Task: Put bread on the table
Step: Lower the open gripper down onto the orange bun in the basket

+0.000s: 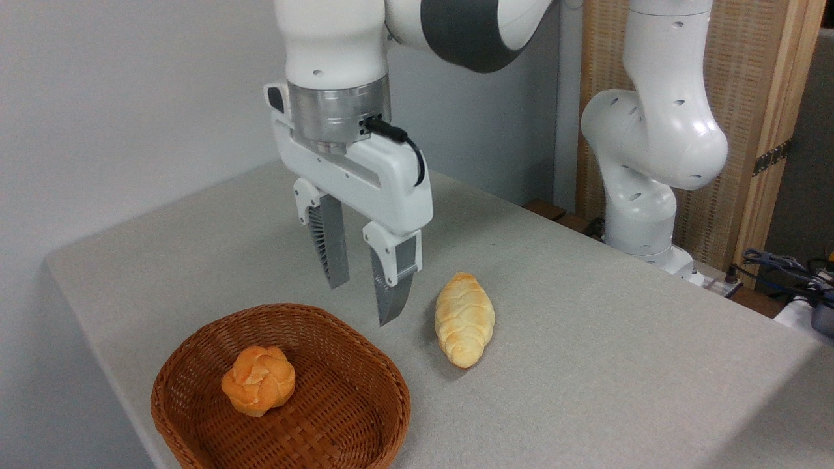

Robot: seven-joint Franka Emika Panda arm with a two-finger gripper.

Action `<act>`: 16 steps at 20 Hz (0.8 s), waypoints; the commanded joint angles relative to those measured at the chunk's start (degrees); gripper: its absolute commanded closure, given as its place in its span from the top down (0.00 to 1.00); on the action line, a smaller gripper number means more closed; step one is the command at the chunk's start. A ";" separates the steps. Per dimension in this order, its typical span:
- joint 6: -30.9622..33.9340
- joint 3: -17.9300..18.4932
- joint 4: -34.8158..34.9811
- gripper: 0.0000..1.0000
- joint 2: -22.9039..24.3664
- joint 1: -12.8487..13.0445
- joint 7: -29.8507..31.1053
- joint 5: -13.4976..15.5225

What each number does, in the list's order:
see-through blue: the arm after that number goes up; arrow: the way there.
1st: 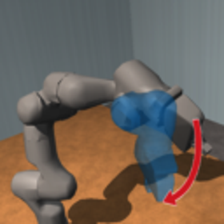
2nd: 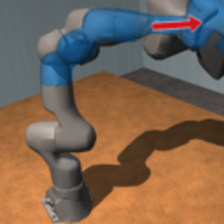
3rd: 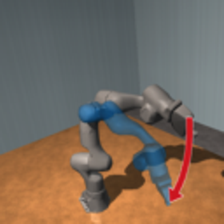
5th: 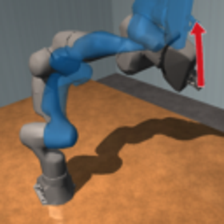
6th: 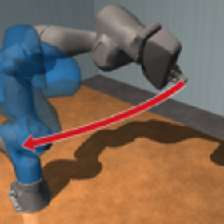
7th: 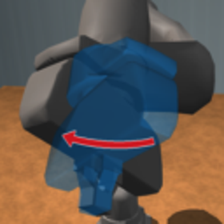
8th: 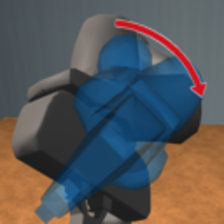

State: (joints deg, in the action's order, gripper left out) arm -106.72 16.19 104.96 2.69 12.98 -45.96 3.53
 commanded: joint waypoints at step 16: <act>-24.23 -6.00 -0.46 1.00 -14.98 3.01 1.31 4.30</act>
State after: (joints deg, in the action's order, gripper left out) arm -128.11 10.32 105.04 -10.33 15.92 -45.75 7.13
